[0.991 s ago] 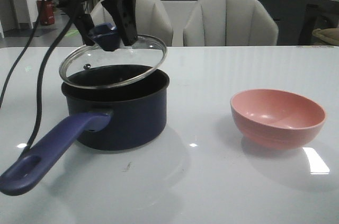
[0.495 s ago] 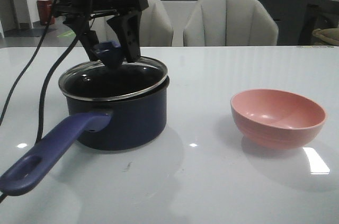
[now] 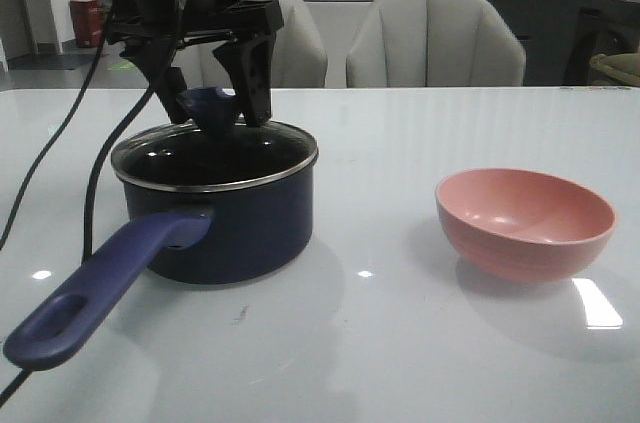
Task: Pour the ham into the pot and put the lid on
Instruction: 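Lower the glass lid onto the saucepan and release the knob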
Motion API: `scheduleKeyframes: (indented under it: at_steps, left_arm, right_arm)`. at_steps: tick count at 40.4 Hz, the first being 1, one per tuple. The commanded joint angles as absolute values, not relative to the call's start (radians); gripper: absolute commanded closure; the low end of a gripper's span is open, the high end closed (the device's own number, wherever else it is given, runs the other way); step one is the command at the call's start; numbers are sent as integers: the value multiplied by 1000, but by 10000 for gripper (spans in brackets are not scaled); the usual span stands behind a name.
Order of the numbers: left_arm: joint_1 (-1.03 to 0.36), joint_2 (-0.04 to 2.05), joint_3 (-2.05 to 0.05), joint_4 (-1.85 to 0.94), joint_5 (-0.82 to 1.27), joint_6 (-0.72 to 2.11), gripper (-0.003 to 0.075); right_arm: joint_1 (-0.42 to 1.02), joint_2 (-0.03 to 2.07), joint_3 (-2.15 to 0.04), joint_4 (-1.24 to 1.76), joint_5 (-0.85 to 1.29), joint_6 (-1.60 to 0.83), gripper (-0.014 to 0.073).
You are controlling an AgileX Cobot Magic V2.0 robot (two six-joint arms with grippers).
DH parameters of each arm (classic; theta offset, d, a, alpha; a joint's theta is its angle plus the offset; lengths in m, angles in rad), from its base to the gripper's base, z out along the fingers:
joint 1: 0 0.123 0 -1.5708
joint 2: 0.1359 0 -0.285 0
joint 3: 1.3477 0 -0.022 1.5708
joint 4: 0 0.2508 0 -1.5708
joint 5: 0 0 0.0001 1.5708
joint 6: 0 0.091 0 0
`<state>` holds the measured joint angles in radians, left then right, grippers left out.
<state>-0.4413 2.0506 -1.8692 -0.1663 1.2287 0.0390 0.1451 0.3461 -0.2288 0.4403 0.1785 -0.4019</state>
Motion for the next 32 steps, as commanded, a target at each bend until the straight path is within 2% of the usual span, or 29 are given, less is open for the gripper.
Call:
scheduleKeyframes:
  at_steps: [1,9,18,22,32]
  left_arm:
    - [-449,1997,-1905,-179,1209,39,69]
    - [-449,1984,-1993,-138,1271,41,117]
    - [-447,1863,-1965,-130,1271,87,213]
    - [-447,1745,-1847,-127,1263,116,272]
    - [-447,1475,-1531,-98,1137,130,354]
  right_arm:
    - [144,351,-255,449,101,-413,449]
    - [144,351,-255,449,101,-413,449]
    - [144,351,-255,449,101,-413,449]
    - [144,351,-255,449,101,-413,449]
    - [144,351,-255,449,101,-413,449]
